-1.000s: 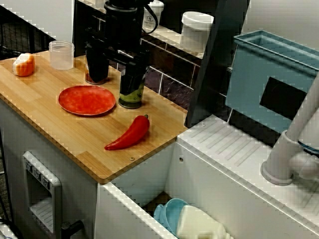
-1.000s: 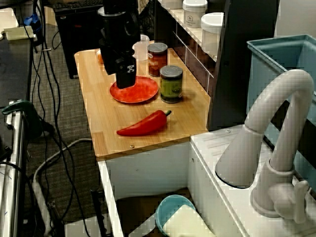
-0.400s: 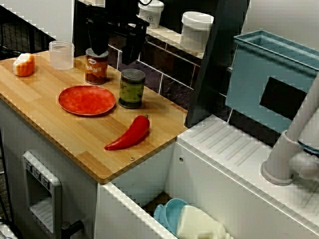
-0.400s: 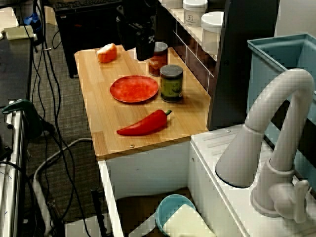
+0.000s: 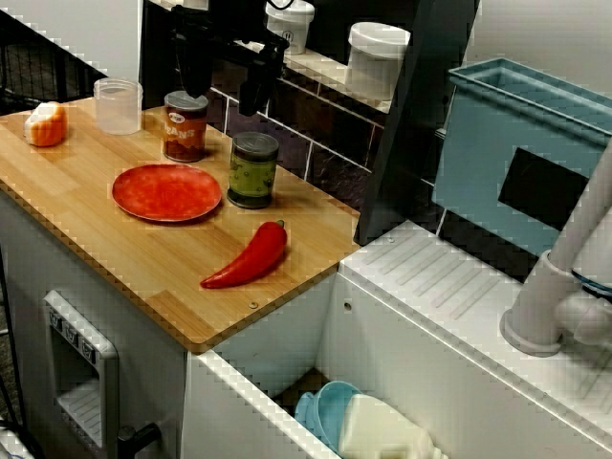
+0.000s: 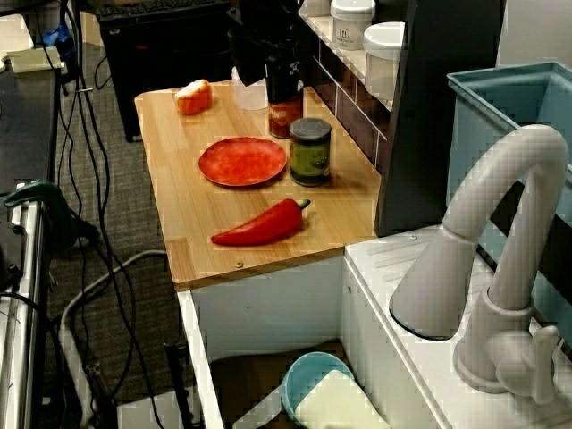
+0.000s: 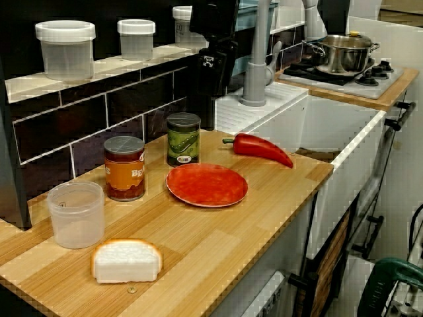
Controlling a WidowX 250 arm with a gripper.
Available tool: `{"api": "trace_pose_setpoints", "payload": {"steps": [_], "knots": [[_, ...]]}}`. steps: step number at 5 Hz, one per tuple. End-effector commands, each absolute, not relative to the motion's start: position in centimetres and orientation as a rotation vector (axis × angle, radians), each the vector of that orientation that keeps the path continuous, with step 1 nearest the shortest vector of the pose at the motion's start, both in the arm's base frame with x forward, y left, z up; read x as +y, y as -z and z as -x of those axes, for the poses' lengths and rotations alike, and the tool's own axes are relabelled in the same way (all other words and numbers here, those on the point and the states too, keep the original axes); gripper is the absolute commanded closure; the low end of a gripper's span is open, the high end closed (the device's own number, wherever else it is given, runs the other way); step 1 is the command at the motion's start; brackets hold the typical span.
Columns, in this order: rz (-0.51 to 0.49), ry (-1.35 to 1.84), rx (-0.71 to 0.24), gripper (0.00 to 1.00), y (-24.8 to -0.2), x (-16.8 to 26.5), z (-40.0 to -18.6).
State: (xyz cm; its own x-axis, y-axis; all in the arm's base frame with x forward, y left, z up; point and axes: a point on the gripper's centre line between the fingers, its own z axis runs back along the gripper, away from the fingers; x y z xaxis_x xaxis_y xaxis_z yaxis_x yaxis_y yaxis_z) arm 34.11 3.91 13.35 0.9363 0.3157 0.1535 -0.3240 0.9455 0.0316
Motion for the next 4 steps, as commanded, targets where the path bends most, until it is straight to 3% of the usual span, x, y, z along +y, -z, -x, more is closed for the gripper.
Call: {"api": "trace_pose_setpoints", "payload": {"steps": [1, 4], "knots": [[-0.167, -0.36, -0.267, 0.0, -14.1, 8.2, -35.2], [-0.242, -0.25, -0.309, 0.0, -12.9, 9.9, -34.5]]}}
